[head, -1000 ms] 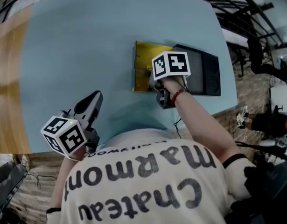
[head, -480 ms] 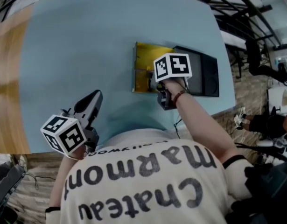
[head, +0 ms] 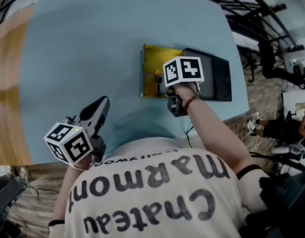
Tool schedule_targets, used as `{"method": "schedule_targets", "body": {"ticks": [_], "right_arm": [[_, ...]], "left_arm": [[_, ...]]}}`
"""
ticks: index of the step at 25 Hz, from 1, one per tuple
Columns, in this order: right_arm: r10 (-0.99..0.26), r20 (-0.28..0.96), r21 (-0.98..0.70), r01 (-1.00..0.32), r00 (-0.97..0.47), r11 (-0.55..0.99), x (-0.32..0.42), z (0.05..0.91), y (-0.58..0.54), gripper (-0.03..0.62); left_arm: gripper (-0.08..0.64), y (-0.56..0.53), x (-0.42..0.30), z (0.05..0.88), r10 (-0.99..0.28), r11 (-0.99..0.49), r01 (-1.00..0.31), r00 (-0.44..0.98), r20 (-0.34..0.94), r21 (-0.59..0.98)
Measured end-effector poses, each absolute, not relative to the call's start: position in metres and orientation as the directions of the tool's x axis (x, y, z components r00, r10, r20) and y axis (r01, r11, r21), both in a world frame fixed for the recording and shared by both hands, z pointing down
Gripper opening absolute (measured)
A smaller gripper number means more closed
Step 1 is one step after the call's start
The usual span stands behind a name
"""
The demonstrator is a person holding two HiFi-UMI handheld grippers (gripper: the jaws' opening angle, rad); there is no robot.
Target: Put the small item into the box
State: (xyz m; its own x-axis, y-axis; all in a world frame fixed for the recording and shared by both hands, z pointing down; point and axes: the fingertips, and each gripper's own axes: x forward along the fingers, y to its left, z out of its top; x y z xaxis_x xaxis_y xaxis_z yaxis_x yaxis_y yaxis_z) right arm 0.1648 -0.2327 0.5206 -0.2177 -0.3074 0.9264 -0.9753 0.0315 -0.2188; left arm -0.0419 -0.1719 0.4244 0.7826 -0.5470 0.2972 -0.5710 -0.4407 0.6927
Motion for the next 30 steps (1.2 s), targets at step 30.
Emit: {"method": "schedule_targets", "body": {"ticks": [30], "right_arm": [[-0.730, 0.678, -0.295, -0.942, -0.089, -0.159, 0.175, 0.446, -0.223, 0.083]], "left_arm": [[0.002, -0.155, -0.070, 0.388, -0.507, -0.592, -0.566, 0.815, 0.281, 0.575]]}}
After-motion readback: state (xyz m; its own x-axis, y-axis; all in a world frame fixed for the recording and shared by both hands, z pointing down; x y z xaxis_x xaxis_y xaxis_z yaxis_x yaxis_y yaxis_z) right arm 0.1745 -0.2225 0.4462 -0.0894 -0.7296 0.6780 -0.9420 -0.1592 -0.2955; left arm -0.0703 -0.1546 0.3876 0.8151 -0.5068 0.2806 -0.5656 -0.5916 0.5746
